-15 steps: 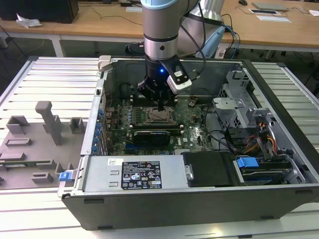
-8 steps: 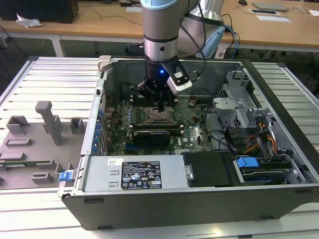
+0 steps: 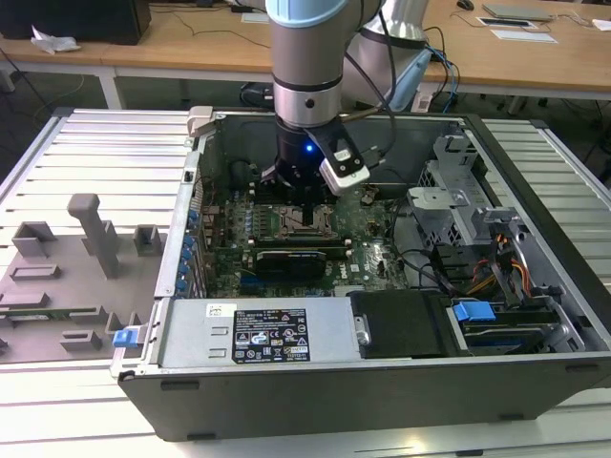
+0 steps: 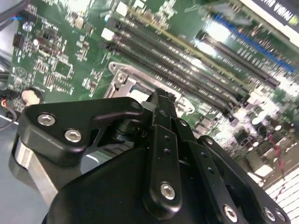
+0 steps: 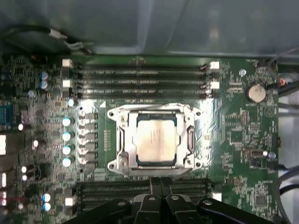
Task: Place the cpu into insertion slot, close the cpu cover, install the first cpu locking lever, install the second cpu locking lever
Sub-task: 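Install the second cpu locking lever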
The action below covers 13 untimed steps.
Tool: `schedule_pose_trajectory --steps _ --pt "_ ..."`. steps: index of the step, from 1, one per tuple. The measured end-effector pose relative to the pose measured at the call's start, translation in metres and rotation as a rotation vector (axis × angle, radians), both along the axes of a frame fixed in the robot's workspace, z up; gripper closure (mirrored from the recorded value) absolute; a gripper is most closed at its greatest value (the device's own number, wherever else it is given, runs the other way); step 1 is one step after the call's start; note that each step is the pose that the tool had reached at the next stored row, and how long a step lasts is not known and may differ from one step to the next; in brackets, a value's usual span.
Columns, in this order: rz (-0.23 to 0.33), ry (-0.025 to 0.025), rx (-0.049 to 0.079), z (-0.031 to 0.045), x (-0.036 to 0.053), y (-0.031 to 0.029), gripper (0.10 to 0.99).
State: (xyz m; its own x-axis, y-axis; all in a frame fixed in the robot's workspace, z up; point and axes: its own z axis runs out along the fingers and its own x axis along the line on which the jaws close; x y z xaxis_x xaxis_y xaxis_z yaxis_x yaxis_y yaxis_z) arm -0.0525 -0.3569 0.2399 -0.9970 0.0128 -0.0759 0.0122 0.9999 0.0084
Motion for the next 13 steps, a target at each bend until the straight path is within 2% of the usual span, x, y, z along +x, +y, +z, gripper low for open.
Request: schedule_pose_trajectory --steps 2,3,4,6,9,10,12,13 --pt "0.0 -0.0022 0.0 -0.0004 -0.002 -0.0028 0.98" --pt "0.0 -0.0076 0.001 -0.0012 -0.005 -0.0036 0.98" --pt "0.0 -0.0106 0.001 -0.0017 -0.0067 -0.0038 0.98" --pt "0.0 -0.0215 0.003 -0.0039 -0.0126 -0.0042 0.98" --pt "0.001 -0.0215 0.002 -0.0039 -0.0126 -0.0043 0.98" --pt "0.001 -0.022 0.009 -0.0039 -0.0127 -0.0046 0.98" --pt "0.001 -0.0225 0.045 -0.0046 -0.0137 -0.0073 0.98" --pt "0.001 -0.0224 0.061 -0.0055 -0.0147 -0.0107 0.98"
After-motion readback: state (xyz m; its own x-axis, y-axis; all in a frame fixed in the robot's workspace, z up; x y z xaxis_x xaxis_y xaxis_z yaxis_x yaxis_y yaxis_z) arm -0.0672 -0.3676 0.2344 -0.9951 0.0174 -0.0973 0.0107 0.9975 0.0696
